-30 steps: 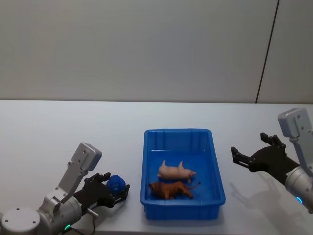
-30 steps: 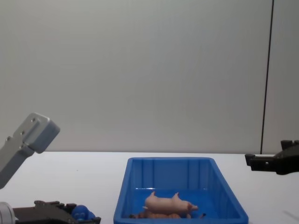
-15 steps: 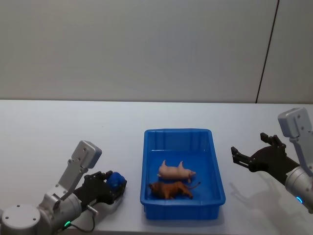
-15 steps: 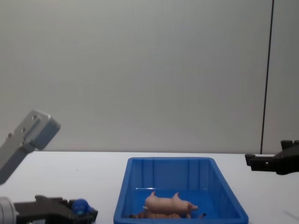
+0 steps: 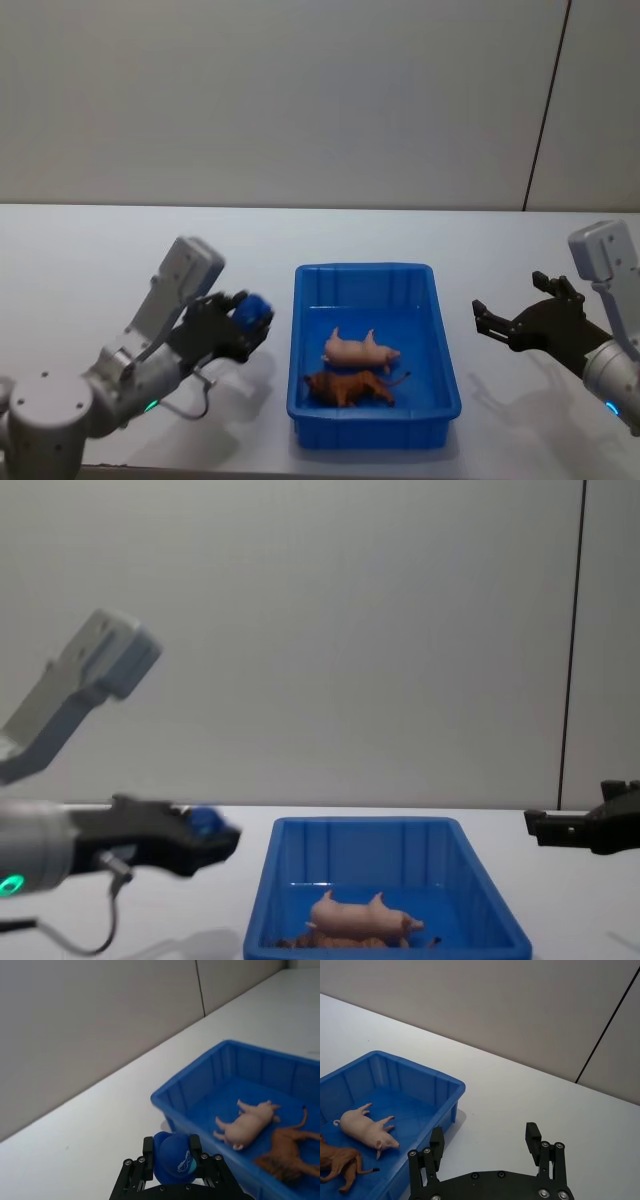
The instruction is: Pick up the two dolls from the table and place them into the box.
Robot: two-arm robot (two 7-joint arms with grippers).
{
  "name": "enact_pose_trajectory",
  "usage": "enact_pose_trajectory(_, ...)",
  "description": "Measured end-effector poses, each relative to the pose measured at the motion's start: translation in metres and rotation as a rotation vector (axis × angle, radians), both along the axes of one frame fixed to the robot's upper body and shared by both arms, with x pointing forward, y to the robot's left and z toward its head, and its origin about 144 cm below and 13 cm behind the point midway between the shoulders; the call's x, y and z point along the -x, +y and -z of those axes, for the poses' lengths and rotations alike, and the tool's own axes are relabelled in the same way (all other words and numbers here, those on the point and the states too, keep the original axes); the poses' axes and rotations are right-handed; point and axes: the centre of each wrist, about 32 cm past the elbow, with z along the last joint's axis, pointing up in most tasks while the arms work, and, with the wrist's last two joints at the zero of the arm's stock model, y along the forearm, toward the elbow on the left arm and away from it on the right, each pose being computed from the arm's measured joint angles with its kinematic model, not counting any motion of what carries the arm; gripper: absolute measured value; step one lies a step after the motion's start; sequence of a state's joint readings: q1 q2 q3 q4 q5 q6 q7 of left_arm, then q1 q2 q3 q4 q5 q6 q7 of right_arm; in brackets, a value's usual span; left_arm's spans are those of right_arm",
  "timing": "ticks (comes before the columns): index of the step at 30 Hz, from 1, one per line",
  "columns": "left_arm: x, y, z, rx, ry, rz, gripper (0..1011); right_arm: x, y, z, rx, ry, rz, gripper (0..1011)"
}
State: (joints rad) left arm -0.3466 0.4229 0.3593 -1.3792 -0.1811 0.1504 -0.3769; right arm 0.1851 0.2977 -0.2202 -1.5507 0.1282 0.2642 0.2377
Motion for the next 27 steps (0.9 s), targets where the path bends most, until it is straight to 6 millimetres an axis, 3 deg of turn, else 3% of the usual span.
enact_pose_trajectory(12,-0.023,-0.042,-0.022,0.016,-0.084,0.126,359,0.000,0.000,0.000,0.000,0.000,0.000,1000)
enact_pose_trajectory(19,-0.037,-0.065,-0.028,0.030,-0.113,0.193,618,0.000,0.000,0.000,0.000,0.000,0.000,1000)
enact_pose_trajectory(21,-0.039,-0.068,-0.030,0.033,-0.118,0.202,650,0.000,0.000,0.000,0.000,0.000,0.000,1000)
enact_pose_trajectory(22,-0.040,-0.072,-0.031,0.035,-0.123,0.211,719,0.000,0.000,0.000,0.000,0.000,0.000,1001)
enact_pose_trajectory(27,-0.042,-0.079,-0.033,0.038,-0.137,0.229,845,0.000,0.000,0.000,0.000,0.000,0.000,1000)
